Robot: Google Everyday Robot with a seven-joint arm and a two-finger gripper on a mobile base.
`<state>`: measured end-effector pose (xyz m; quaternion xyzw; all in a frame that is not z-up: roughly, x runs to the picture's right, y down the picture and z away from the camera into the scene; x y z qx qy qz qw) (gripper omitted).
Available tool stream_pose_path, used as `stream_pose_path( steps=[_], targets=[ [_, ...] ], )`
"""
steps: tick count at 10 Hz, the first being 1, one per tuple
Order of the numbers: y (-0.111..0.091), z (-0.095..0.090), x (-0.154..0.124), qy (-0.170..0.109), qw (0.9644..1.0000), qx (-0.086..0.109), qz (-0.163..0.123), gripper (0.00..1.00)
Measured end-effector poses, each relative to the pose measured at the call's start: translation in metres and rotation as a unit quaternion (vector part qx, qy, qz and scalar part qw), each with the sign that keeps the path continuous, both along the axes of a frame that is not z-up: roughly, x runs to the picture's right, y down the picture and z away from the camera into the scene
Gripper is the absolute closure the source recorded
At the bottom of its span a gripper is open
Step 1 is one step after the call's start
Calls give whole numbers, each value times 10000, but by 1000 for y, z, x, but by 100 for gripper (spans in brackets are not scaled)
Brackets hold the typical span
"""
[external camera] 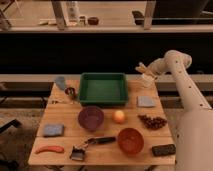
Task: Place banana in paper cup
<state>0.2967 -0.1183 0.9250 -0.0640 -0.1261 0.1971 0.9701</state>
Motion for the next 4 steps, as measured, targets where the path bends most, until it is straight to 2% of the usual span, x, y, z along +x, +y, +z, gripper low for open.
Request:
stream_pose_path(
  steps=[4],
  targets=[
    [0, 4, -8, 76, 10000, -40, 33, 20]
  ],
)
